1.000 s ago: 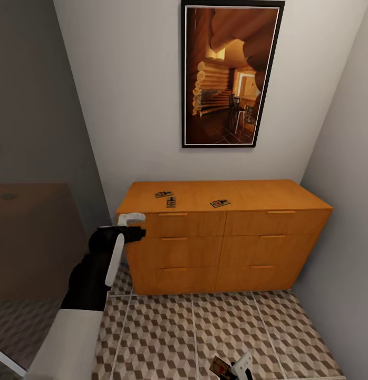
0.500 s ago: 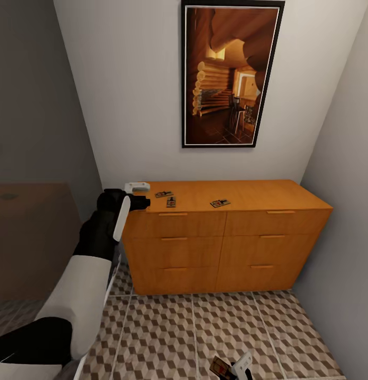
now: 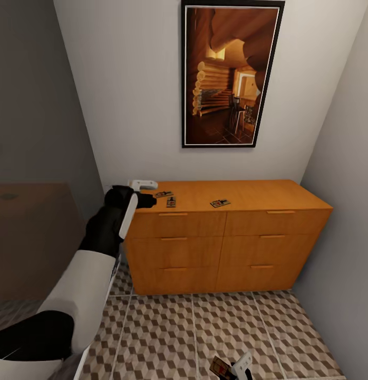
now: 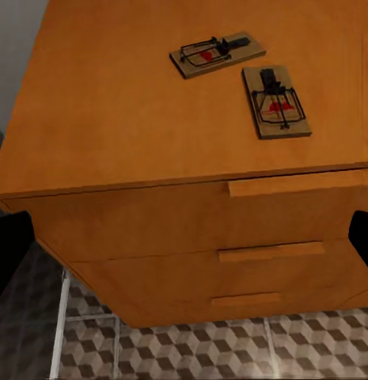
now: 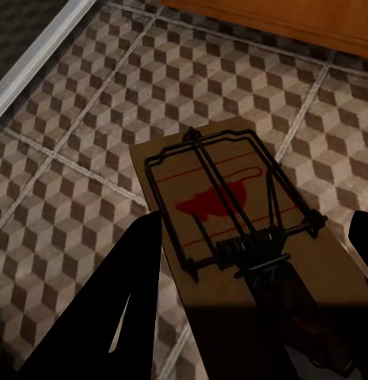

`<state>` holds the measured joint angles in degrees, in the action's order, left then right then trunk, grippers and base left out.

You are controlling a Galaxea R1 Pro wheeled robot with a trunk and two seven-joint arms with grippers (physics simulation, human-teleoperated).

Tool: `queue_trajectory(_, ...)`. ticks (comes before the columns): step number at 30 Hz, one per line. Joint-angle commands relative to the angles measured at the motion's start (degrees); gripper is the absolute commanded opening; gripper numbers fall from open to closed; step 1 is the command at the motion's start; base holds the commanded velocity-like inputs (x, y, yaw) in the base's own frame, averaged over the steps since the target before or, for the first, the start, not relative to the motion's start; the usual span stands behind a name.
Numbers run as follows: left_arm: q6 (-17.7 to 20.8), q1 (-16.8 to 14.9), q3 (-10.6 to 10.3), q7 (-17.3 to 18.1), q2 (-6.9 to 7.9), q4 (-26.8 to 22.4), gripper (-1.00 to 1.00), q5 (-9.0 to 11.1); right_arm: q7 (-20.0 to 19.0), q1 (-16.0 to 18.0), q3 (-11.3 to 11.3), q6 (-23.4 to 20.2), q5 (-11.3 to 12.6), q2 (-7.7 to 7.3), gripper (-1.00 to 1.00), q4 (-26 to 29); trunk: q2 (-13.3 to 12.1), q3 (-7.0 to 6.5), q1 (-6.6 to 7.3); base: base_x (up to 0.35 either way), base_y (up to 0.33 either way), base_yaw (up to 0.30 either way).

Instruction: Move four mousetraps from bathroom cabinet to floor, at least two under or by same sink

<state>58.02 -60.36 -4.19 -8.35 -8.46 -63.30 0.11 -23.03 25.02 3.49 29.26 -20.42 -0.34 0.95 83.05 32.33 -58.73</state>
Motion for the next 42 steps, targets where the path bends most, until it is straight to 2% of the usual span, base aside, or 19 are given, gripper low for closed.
queue_trajectory(1, 0.3, 0.0, -1.1, -0.2, 0.01, 0.0, 1.00, 0.0, -0.2, 0.0, 0.4, 0.1, -0.2, -0.02, -1.00, 0.0, 0.0, 0.06, 0.00, 0.000, 0.000, 0.000)
queue_trajectory(2, 0.3, 0.0, -2.1, -0.2, 0.01, -0.1, 1.00, 0.0, -0.2, 0.0, 0.4, 0.1, -0.2, -0.02, -1.00, 0.0, 0.0, 0.06, 0.00, 0.000, 0.000, 0.000)
queue_trajectory(3, 0.3, 0.0, -4.0, -0.2, 0.01, -0.1, 1.00, 0.0, -0.2, 0.0, 0.4, 0.1, -0.2, -0.02, -1.00, 0.0, 0.0, 0.06, 0.00, 0.000, 0.000, 0.000)
queue_trajectory(7, 0.3, -0.1, -7.8, -0.2, 0.11, -0.1, 1.00, 0.1, -0.2, 0.0, 0.4, 0.1, -0.2, -0.02, -1.00, 0.0, 0.0, 0.06, 0.00, 0.000, 0.000, 0.000)
queue_trajectory(13, 0.3, -0.1, -9.6, -0.1, 0.33, -0.2, 1.00, 0.1, -0.2, 0.0, 0.4, 0.1, -0.2, -0.02, -1.00, 0.0, 0.0, 0.06, 0.00, 0.000, 0.000, 0.000)
queue_trajectory(28, 0.3, -0.1, -10.0, -0.1, 0.71, -3.8, 1.00, 0.2, -0.2, 0.0, 0.4, 0.2, -0.2, -0.02, -1.00, 0.0, 0.0, 0.06, 0.00, 0.000, 0.000, 0.000)
queue_trajectory(35, 0.3, 0.0, -9.8, -0.1, 0.72, -4.0, 1.00, 0.5, -0.2, 0.0, 0.4, 0.2, -0.2, -0.02, -1.00, 0.0, 0.0, 0.06, 0.00, 0.000, 0.000, 0.000)
queue_trajectory(42, 0.3, 0.1, -6.8, -0.1, 0.70, -3.7, 1.00, 2.1, -0.2, 0.0, 0.5, 0.3, -0.2, -0.02, -1.00, 0.0, 0.0, 0.06, 0.00, 0.000, 0.000, 0.000)
